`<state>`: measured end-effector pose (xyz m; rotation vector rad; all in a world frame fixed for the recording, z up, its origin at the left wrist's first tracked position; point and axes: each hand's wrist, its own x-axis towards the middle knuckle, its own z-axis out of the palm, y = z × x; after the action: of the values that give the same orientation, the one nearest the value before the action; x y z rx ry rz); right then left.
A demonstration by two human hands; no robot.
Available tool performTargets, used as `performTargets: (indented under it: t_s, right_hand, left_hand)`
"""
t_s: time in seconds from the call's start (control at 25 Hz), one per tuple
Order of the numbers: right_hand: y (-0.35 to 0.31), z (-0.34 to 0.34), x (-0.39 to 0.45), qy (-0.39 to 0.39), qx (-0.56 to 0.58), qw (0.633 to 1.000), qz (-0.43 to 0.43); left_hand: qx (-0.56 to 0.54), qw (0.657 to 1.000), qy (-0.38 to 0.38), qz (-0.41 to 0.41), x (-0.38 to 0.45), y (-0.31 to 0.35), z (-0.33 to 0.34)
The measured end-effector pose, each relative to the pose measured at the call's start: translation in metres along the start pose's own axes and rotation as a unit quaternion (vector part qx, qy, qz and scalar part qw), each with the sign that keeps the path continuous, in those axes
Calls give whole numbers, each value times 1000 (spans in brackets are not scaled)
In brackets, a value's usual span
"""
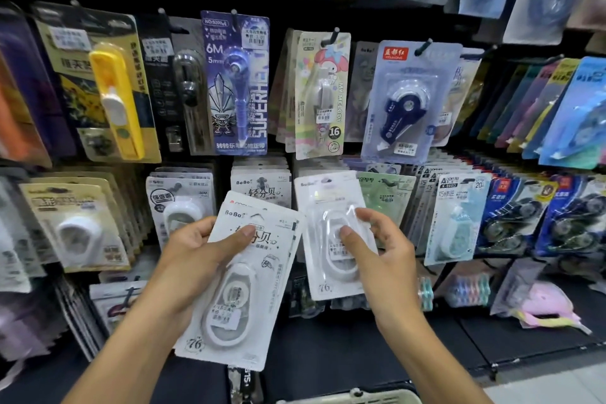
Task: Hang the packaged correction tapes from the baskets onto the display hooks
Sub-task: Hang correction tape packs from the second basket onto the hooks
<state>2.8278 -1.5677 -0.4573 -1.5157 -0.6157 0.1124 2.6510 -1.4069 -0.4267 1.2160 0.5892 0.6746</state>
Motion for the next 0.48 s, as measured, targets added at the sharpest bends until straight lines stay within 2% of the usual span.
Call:
performTargets:
  t_s: [0.2, 0.36, 0.48]
  right_hand:
    - [0, -4, 3, 18, 24, 999, 13]
    - [-10, 3, 6, -14, -11, 1000, -3]
    - [-7, -1, -1, 33, -8, 999, 2]
  left_hand:
    - [-2, 1000, 16, 16, 1, -3, -3]
    - [1, 999, 24, 26, 0, -4, -2]
    - [-9, 999, 38, 31, 0, -2, -3]
